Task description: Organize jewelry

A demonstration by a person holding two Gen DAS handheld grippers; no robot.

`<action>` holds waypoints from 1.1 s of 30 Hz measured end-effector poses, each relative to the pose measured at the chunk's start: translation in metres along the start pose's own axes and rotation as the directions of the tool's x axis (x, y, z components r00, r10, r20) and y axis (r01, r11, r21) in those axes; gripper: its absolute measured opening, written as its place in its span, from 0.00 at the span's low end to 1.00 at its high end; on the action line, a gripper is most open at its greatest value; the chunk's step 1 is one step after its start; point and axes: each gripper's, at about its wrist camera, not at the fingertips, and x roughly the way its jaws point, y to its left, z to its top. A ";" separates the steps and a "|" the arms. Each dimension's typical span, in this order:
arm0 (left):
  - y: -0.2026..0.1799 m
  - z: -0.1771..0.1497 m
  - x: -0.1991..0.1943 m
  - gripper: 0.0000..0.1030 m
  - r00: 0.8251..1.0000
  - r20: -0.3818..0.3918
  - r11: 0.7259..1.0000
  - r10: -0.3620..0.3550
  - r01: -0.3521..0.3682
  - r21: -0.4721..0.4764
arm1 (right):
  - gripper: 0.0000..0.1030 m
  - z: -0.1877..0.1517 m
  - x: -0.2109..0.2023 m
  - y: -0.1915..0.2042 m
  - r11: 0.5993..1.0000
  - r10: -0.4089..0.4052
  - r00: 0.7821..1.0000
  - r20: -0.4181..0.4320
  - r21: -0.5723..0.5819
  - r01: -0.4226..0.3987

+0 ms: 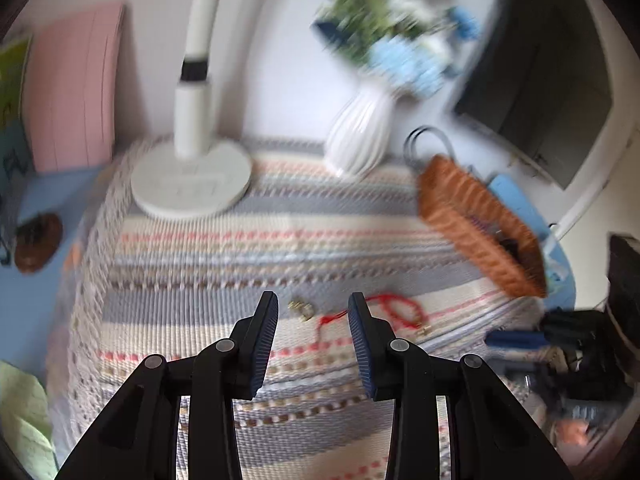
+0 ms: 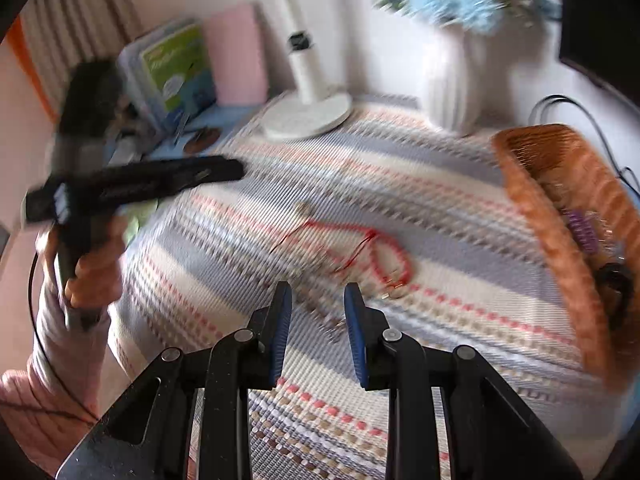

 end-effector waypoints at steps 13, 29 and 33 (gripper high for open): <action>0.020 0.000 0.079 0.31 0.990 -0.133 0.998 0.035 -0.040 -0.041 | 0.28 -0.012 0.053 0.010 0.993 0.045 0.996 -0.076 -0.102 -0.053; -0.002 0.001 0.090 0.08 0.993 -0.077 0.995 0.095 -0.091 0.049 | 0.28 -0.016 0.089 0.035 0.966 -0.045 0.996 -0.077 -0.257 0.023; -0.002 0.001 0.090 0.08 0.995 -0.073 0.996 0.075 -0.072 0.045 | 0.11 -0.024 0.086 0.047 0.939 -0.088 0.994 -0.060 -0.337 0.063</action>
